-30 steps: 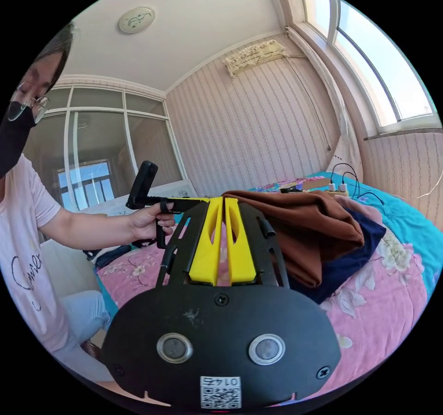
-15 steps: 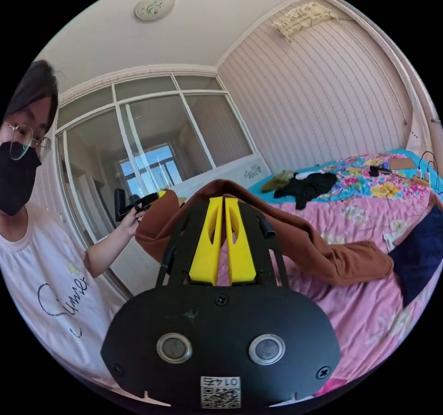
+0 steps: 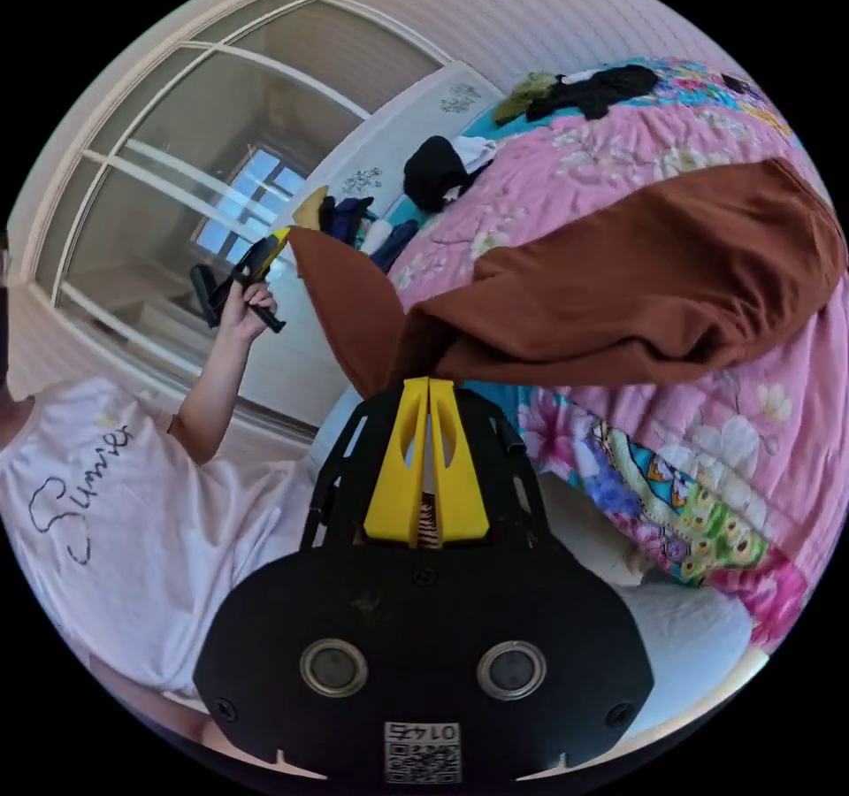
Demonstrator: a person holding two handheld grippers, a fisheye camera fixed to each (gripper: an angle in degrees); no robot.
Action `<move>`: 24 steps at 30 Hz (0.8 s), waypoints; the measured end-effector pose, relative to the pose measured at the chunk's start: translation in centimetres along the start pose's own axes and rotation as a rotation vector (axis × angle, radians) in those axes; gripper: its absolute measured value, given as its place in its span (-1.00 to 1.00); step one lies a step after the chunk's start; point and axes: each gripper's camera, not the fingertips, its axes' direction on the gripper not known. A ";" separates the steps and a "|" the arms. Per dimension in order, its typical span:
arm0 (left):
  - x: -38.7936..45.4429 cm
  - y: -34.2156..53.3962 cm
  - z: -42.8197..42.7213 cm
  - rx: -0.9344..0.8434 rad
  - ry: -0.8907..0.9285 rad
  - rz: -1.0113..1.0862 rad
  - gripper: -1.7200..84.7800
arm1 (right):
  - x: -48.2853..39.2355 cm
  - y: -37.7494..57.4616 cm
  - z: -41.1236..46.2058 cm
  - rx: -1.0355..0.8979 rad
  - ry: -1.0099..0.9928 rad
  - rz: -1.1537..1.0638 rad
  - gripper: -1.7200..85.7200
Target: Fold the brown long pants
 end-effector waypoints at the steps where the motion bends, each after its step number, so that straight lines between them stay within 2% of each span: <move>1: 0.4 -1.3 -1.6 0.084 0.034 0.029 -0.98 | -2.1 -1.6 0.2 0.008 -0.098 -0.077 -0.97; 2: 0.7 -1.9 -2.3 0.116 0.045 0.046 -0.98 | -3.1 -2.3 0.4 0.000 -0.085 -0.105 -0.97; 4: 1.9 -3.3 -3.7 0.142 0.046 0.108 -0.98 | -6.1 -3.9 1.7 -0.040 0.179 -0.189 -0.97; 7: 2.8 -3.1 -2.3 0.115 0.093 0.158 -0.98 | -4.6 -4.2 4.0 -0.087 0.400 -0.144 -0.96; 9: 2.6 -2.4 0.0 0.004 0.095 0.128 -0.98 | -2.3 -4.0 4.4 -0.079 0.414 -0.051 -0.96; 11: 1.8 -0.8 2.2 -0.112 0.006 0.114 -0.98 | 0.3 -3.4 4.2 -0.060 0.370 0.052 -0.95; 13: -0.2 2.0 3.8 -0.229 -0.173 0.100 -0.98 | 3.6 -2.5 3.6 -0.057 0.339 0.177 -0.93; 16: -3.3 5.2 3.9 -0.350 -0.338 0.044 -0.98 | 6.4 -1.8 2.8 -0.038 0.418 0.262 -0.89; 18: -5.2 6.5 3.3 -0.415 -0.377 -0.015 -0.98 | 8.0 -2.4 2.5 -0.037 0.445 0.298 -0.86; 24: -9.9 8.0 -1.9 -0.367 -0.473 -0.213 -0.98 | 13.2 -9.6 4.5 -0.067 0.499 0.307 -0.79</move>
